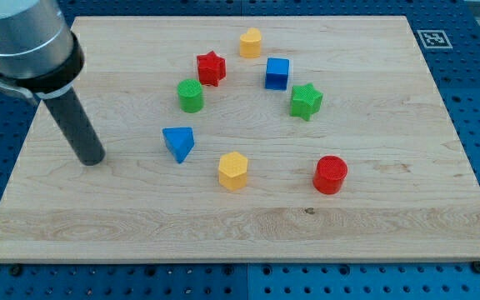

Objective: Slightly move the blue triangle towards center

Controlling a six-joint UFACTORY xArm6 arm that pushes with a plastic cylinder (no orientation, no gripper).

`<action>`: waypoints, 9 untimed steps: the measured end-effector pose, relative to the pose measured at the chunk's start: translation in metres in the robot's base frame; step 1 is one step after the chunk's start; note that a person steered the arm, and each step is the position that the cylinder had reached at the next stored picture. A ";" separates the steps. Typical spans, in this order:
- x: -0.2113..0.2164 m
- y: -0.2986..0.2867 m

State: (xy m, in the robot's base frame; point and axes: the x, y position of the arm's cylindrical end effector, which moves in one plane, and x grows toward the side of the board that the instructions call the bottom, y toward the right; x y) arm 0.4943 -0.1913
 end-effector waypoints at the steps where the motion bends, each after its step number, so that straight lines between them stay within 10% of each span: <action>1: 0.000 0.039; 5: 0.001 0.125; 9: 0.002 0.085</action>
State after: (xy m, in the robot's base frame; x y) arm 0.4961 -0.1059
